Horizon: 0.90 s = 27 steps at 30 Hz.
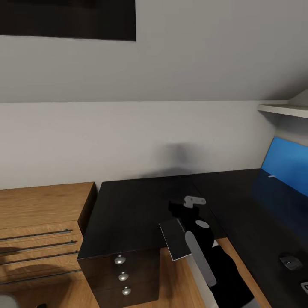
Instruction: In the bedroom, organize the workspace by keeping the computer under the desk, ensuring the monitor is on the desk, placing the keyboard on the desk next to the monitor, placing the mouse on the desk next to the keyboard, moving the folder from the swivel chair onto the desk next to the mouse, stacking the notebook on top of the folder with the pen on top of the notebook, and positioning the swivel chair next to the desk.
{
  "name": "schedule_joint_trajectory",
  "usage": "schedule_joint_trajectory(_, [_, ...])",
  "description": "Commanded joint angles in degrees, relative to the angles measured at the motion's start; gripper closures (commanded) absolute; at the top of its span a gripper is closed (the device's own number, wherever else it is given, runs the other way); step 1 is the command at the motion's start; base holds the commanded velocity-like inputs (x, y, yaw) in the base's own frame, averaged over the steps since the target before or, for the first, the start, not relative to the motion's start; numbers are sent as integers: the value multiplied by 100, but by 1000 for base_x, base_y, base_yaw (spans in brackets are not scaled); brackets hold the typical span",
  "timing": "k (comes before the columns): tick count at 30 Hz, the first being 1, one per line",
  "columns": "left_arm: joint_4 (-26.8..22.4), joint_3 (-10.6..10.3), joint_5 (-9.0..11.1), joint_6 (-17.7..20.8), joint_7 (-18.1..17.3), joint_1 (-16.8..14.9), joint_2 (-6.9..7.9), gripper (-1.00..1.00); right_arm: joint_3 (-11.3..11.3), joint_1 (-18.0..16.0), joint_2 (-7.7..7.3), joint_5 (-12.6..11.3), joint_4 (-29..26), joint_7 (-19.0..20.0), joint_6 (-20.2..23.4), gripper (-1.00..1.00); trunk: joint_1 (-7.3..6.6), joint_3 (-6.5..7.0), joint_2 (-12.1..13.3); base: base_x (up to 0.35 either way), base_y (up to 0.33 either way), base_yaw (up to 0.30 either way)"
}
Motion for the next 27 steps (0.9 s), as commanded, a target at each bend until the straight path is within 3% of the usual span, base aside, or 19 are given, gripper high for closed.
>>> schedule_joint_trajectory(1, [7, 22, 59, -8, -57, -4, -1, -100, 10, 4, 1, -87, -24, -58, 12, -100, 0, -6, -4, 0, 0, 0])
schedule_joint_trajectory(8, [14, 24, 59, -10, -56, -4, -9, -100, 22, 38, 12, -309, -221, -58, 3, -100, 0, -6, -4, 0, 0, 0])
schedule_joint_trajectory(18, [16, 25, 59, -11, -56, -4, -11, -100, 19, 40, 12, -325, -234, -50, -16, -100, 0, -6, -4, -1, 0, 0])
schedule_joint_trajectory(27, [16, 19, 59, -3, -56, -4, -11, -100, 23, 40, 14, -326, -238, -44, -104, -100, 0, -13, -4, -280, 0, 30])
